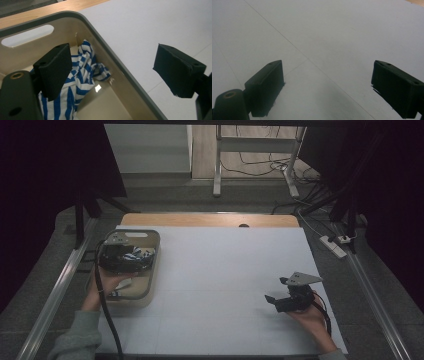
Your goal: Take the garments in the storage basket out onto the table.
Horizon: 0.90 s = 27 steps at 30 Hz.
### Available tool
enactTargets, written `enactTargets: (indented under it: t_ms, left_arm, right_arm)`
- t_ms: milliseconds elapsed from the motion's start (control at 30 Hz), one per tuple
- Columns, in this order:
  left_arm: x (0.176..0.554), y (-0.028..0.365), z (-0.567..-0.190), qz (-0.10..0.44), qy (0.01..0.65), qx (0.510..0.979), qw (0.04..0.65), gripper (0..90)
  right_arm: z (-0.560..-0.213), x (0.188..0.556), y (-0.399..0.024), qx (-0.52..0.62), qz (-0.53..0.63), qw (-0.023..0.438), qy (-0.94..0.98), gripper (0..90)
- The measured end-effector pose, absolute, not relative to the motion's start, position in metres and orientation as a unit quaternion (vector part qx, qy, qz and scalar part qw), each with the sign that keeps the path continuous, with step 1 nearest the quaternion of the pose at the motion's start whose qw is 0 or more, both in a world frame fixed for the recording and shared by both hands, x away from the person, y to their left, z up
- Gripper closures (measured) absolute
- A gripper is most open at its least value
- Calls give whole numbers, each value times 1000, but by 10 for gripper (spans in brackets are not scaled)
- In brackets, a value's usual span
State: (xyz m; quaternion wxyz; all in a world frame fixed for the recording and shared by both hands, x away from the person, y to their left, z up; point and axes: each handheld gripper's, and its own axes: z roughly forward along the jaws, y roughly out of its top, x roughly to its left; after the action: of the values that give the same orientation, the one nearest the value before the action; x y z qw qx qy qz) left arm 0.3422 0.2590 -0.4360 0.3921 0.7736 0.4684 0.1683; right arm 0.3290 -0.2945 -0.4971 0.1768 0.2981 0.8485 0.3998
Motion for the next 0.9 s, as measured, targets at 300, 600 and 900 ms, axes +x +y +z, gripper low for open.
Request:
enactTargets:
  t_ms: [300,600,900]
  left_arm:
    - [352,269,-436,171,483,764,391,153]
    - [364,277,-434,172,492,758,392,153]
    - [371,286,-437,176,505,754,382,152]
  right_arm:
    - [-497,329,-294,298,400,175,849,106]
    - [-498,330,-294,299,397,175,850,106]
    - [-499,330,-293,298,394,175,852,107]
